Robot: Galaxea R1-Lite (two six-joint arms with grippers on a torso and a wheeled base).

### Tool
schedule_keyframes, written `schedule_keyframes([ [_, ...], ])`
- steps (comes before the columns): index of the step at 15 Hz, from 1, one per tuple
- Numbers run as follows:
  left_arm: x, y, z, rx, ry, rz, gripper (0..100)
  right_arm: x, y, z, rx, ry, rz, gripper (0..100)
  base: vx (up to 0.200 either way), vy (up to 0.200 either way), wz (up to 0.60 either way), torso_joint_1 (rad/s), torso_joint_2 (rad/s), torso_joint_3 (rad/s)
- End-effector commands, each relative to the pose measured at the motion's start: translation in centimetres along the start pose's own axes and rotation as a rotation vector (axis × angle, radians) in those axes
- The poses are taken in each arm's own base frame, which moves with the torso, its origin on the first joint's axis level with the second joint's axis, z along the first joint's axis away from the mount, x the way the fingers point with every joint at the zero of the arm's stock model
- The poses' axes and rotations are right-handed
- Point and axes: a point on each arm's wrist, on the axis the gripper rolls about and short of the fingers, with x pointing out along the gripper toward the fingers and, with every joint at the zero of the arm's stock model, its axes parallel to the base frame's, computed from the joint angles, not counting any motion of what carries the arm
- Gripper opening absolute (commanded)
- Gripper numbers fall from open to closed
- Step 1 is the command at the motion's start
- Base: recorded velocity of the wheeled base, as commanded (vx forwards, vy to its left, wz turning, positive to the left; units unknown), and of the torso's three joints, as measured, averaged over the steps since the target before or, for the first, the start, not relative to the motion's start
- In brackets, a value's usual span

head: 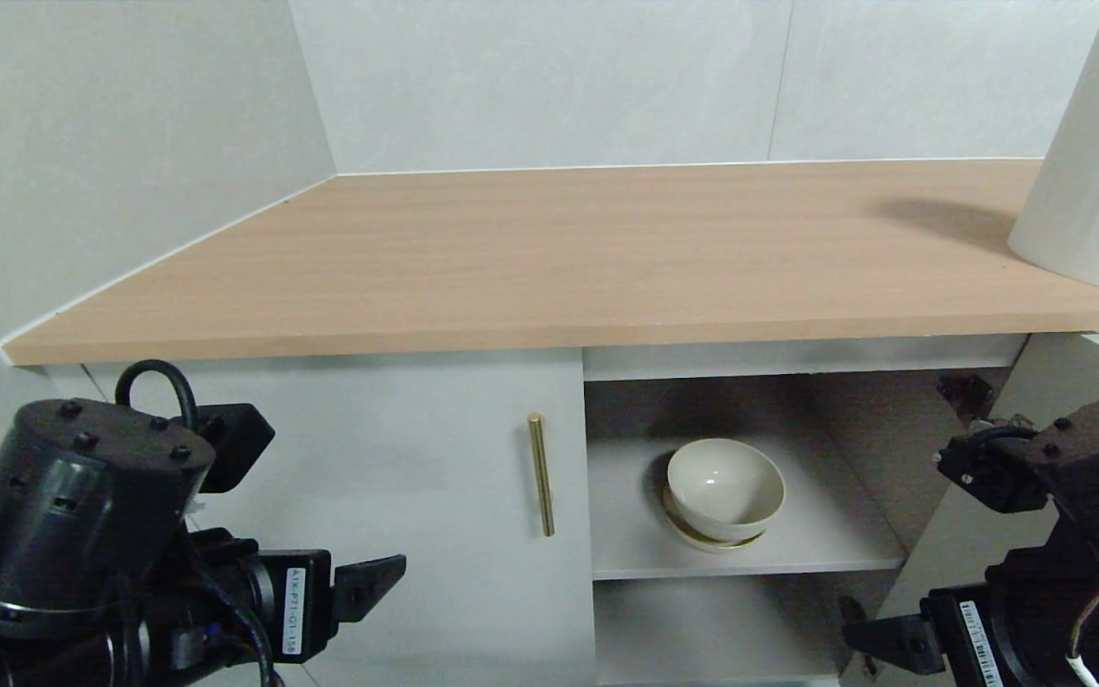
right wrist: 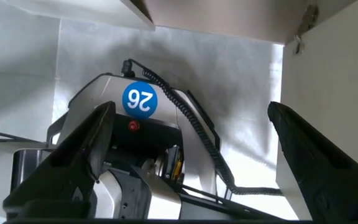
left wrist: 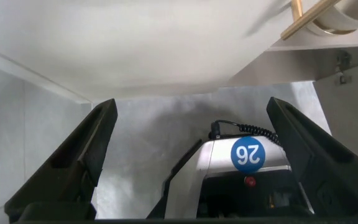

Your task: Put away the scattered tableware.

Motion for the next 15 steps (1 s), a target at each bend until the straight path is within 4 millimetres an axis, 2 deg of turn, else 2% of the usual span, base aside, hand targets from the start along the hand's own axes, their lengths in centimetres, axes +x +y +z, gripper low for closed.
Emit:
schedule_keyframes([
  [1, 0.54, -0.24, -0.23, 0.013, 0.021, 0.008, 100, -0.05, -0.04, -0.12, -0.002, 0.002, 0.0, 100, -0.2, 0.0, 0.0, -0.002, 0.0, 0.007],
  [15, 0.91, -0.38, -0.41, 0.02, 0.036, 0.014, 100, 0.07, -0.1, -0.24, -0.003, 0.004, -0.009, 100, -0.2, 0.0, 0.0, 0.004, 0.0, 0.002],
])
